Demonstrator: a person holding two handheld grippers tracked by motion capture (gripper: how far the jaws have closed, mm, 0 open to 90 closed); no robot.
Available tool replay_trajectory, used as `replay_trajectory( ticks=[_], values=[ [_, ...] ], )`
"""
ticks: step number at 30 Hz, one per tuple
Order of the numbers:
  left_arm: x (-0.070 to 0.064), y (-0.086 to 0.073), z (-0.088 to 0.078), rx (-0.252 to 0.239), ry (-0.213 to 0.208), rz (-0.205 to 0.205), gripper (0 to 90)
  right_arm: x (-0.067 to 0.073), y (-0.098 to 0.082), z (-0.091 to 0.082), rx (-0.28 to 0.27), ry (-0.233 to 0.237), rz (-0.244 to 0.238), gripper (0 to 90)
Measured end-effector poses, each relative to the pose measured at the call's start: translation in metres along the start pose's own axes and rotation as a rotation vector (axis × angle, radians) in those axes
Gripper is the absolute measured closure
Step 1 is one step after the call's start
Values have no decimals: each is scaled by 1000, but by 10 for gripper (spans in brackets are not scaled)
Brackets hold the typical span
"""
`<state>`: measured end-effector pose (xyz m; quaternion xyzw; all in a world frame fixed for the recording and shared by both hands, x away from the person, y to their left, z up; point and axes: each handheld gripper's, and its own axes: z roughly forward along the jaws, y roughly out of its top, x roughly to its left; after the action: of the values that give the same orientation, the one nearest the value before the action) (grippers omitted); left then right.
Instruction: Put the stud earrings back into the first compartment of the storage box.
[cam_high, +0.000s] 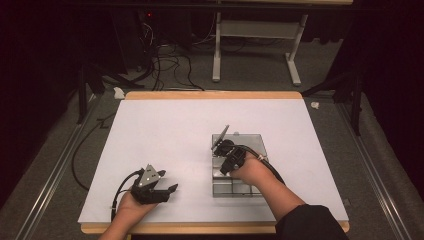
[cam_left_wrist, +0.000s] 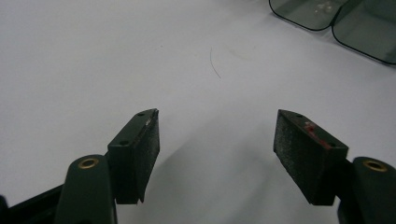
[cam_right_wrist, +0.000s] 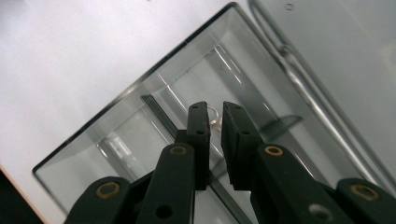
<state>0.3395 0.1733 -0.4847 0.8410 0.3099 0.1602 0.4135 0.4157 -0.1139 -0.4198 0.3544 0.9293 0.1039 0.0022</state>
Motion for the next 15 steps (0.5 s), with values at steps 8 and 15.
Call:
replay_trajectory(
  ticks=[8,15],
  values=[
    [1,0,0,1,-4,-2,319,-10,-21,-25,-27,-26,54,776],
    [1,0,0,-1,-2,-11,314,-27,-49,-38,-38,-54,137,732]
  ],
)
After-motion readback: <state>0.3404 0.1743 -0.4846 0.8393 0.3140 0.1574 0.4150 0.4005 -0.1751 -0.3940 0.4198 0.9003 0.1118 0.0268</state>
